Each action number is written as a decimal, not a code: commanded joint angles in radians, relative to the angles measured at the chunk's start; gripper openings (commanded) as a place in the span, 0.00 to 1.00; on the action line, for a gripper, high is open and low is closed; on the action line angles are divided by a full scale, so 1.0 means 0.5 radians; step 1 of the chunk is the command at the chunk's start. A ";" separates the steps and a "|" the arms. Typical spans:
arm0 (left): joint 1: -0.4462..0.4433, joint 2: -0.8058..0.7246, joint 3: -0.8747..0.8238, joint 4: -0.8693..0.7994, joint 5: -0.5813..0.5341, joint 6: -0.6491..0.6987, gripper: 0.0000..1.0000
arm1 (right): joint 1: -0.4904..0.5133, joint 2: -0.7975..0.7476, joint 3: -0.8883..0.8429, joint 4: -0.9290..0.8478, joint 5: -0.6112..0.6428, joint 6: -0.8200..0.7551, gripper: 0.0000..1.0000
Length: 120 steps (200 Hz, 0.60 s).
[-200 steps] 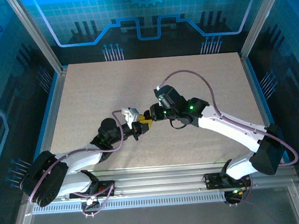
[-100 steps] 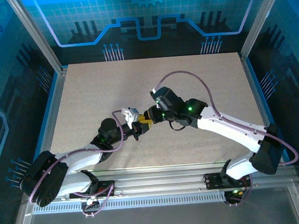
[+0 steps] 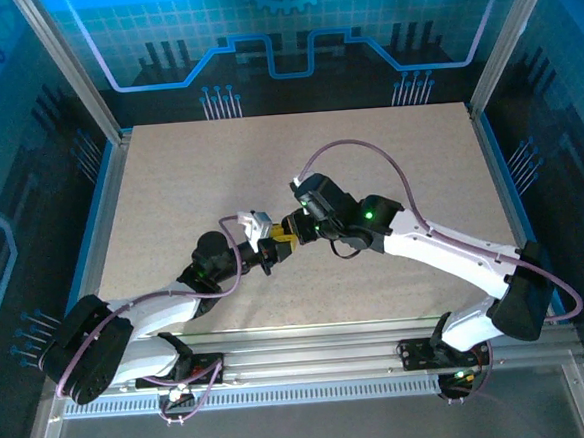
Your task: Insert the wireless bluetooth earbuds into the charging case
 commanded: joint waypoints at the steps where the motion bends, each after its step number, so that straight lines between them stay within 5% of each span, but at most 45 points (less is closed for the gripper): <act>1: 0.000 -0.059 0.061 0.110 -0.043 -0.044 0.21 | 0.042 0.014 0.049 -0.105 0.007 -0.052 0.18; 120: -0.001 -0.072 0.081 0.063 -0.032 -0.017 0.21 | -0.035 -0.018 0.015 -0.008 -0.190 0.073 0.30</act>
